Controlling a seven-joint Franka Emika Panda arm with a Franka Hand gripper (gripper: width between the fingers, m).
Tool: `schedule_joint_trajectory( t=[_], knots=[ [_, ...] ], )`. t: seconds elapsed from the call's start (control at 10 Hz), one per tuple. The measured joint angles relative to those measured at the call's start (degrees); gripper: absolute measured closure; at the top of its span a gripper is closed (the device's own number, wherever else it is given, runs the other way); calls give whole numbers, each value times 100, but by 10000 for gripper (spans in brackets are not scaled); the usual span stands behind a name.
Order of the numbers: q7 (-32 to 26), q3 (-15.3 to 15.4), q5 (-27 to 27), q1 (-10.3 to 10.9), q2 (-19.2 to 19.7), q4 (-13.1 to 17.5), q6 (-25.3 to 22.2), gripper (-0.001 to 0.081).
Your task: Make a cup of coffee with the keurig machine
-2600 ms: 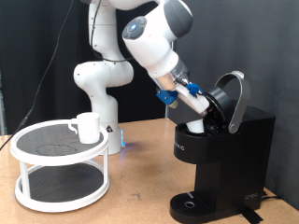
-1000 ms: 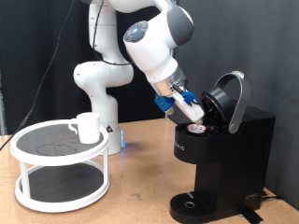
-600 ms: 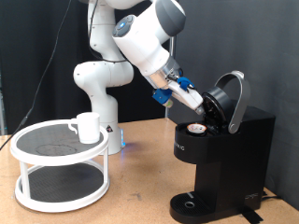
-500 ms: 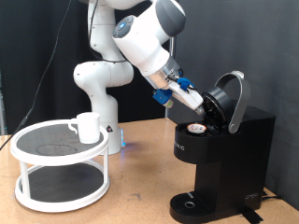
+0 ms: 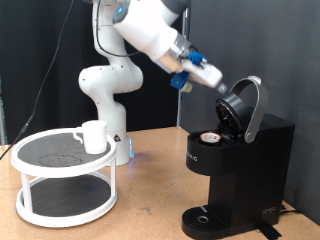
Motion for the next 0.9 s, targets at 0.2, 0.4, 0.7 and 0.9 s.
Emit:
schedule_joint_trajectory(
  t=[0.2, 0.4, 0.7, 0.9],
  knots=[
    [203, -1, 41, -1, -188, 157, -68, 72],
    [254, 2, 41, -1, -210, 179, -78, 72],
    [119, 78, 558, 81, -192, 302, -42, 72],
    [338, 316, 603, 168, -133, 483, 114, 72]
  ],
)
